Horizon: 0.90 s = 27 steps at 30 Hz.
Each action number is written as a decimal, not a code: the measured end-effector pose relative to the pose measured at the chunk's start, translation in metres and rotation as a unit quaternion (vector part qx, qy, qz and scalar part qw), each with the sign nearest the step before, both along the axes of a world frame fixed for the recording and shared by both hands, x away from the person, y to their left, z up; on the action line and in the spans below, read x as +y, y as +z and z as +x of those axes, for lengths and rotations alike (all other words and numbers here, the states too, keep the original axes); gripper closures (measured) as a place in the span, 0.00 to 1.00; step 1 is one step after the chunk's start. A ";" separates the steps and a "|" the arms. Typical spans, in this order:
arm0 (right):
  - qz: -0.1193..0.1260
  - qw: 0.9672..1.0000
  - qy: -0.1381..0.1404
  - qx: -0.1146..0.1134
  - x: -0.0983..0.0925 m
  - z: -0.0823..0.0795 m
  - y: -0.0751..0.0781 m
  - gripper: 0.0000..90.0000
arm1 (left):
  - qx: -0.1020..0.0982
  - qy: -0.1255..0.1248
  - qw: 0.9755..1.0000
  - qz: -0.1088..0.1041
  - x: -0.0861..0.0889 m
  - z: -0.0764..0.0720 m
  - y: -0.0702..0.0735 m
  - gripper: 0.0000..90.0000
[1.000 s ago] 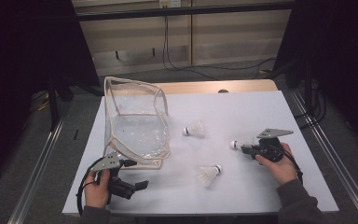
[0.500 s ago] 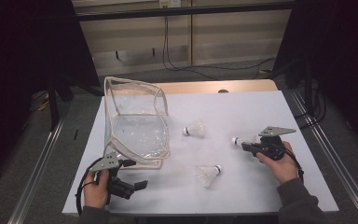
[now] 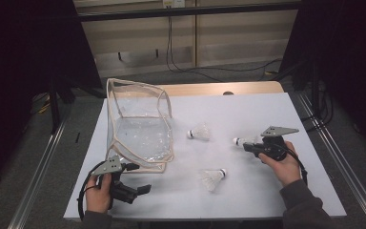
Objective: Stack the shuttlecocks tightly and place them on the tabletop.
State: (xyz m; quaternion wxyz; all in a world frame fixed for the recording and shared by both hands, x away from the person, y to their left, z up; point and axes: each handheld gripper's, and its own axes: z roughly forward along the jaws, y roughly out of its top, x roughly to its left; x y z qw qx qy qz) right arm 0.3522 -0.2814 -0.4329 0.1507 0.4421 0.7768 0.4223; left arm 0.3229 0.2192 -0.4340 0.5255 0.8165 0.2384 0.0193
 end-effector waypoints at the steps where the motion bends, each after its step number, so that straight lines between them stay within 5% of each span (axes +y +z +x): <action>1: 0.000 1.000 0.000 0.001 0.000 0.000 0.000 0.99 | 0.000 0.000 1.000 0.000 0.000 0.000 0.000 0.03; 27: 0.000 1.000 0.006 -0.005 0.005 0.015 0.014 0.99 | 0.003 -0.004 1.000 -0.001 -0.001 0.000 -0.001 0.03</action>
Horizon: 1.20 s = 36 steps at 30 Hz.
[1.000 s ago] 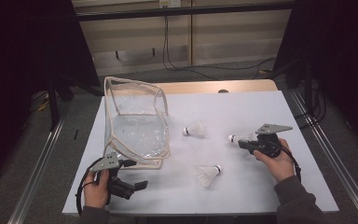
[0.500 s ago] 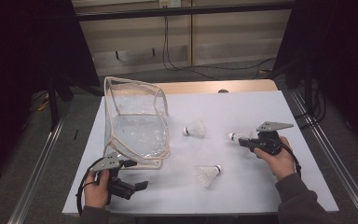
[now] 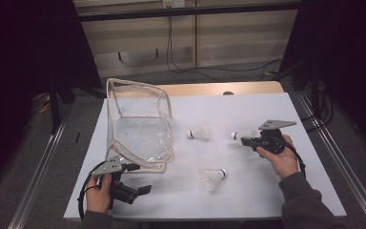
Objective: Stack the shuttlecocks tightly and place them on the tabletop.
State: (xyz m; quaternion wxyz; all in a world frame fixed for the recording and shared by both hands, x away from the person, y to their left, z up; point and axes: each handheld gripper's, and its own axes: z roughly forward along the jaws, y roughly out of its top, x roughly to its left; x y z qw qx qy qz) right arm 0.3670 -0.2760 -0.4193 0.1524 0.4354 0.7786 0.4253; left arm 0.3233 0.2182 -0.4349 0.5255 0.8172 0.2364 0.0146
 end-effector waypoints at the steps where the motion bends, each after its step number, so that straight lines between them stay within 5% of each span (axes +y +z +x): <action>1: -0.001 1.000 0.001 -0.001 0.001 0.001 0.001 0.99 | 0.000 0.000 1.000 -0.001 0.000 0.000 0.000 0.03; 36: -0.001 1.000 0.019 -0.007 0.030 0.030 0.003 0.99 | -0.001 -0.003 1.000 -0.001 0.000 0.000 0.000 0.03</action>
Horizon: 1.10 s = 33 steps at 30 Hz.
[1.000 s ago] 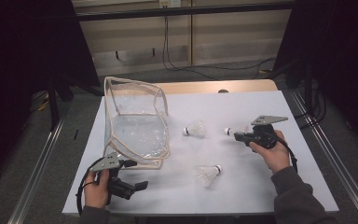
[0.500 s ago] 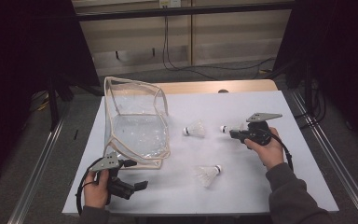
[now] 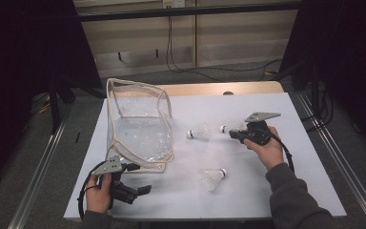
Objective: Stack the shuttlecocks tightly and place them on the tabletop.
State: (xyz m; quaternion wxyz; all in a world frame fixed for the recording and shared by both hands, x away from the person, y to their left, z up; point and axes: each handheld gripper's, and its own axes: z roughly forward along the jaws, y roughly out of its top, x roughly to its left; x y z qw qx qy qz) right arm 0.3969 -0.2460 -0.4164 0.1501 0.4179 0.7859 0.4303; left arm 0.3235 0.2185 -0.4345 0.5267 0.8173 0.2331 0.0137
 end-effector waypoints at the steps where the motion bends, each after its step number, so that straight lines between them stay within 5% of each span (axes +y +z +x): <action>1: 0.001 1.000 0.000 -0.001 0.001 0.001 0.000 0.99 | 0.000 0.000 1.000 0.001 0.000 0.000 0.000 0.03; 33: -0.003 1.000 0.012 -0.007 0.015 0.021 0.002 0.99 | 0.003 -0.004 1.000 0.001 0.000 0.001 -0.001 0.03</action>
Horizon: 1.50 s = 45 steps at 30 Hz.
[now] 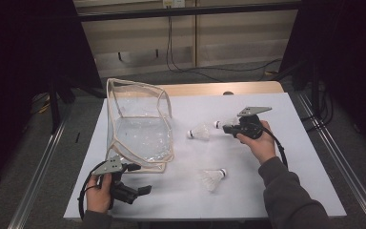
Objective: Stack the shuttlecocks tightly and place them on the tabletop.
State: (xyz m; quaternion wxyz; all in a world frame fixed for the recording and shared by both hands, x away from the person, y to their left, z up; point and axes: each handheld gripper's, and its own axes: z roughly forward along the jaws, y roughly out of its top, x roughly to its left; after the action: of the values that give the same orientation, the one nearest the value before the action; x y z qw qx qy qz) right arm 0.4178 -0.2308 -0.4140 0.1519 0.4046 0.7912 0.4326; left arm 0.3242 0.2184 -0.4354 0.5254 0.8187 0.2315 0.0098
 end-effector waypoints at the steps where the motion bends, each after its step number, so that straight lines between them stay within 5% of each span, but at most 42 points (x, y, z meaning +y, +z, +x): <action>1: 0.002 1.000 0.001 0.002 0.001 0.000 0.000 0.99 | 0.000 0.000 1.000 -0.001 0.000 0.000 0.000 0.03; 45: -0.002 0.999 0.036 0.015 0.028 0.011 -0.018 0.99 | -0.003 -0.002 1.000 0.003 0.000 0.001 0.000 0.03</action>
State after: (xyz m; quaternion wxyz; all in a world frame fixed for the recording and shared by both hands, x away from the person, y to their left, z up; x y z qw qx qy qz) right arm 0.4291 -0.2031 -0.4325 0.1250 0.3823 0.8085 0.4297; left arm 0.3248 0.2180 -0.4358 0.5234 0.8209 0.2281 0.0125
